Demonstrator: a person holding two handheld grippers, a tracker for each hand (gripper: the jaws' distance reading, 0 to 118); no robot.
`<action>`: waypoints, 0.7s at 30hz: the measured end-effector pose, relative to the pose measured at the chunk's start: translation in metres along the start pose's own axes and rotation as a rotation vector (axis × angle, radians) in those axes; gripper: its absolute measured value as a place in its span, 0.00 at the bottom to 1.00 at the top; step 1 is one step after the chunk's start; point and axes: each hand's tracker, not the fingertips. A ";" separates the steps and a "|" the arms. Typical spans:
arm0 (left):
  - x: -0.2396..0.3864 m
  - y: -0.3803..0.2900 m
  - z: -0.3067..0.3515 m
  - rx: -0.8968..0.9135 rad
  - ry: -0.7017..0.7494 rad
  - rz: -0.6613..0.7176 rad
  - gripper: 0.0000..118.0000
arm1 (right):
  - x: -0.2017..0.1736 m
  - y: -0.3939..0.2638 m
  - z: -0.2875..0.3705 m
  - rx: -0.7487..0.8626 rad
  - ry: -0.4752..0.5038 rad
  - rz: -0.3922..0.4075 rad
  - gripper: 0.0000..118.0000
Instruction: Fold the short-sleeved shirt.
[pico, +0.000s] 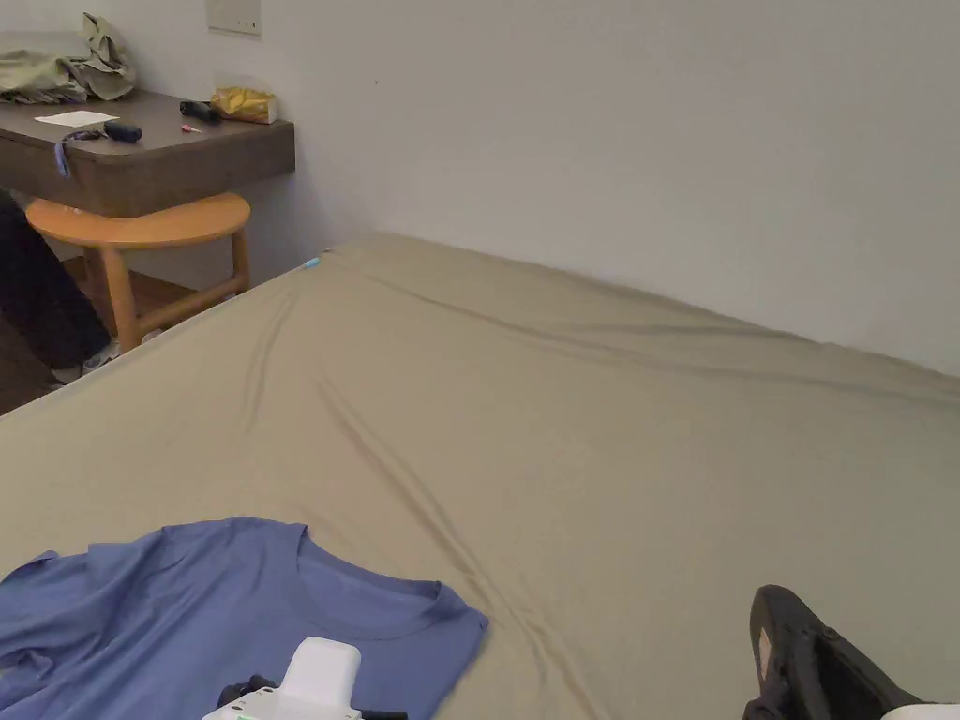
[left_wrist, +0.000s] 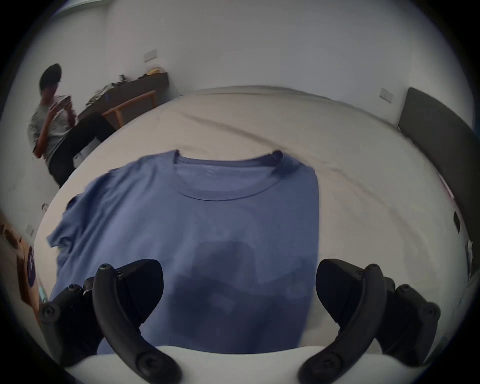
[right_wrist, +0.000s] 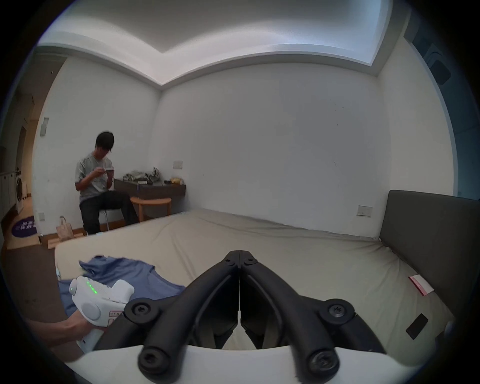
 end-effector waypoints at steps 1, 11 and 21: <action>0.004 -0.001 -0.013 -0.008 -0.003 -0.032 0.98 | 0.002 -0.005 -0.005 -0.026 -0.002 0.016 0.01; -0.008 0.011 -0.013 0.017 0.045 0.084 0.05 | 0.034 -0.044 -0.014 -0.148 -0.055 -0.047 0.01; 0.041 0.055 0.047 0.110 -0.045 0.059 0.02 | 0.082 -0.037 0.040 -0.118 -0.126 -0.094 0.01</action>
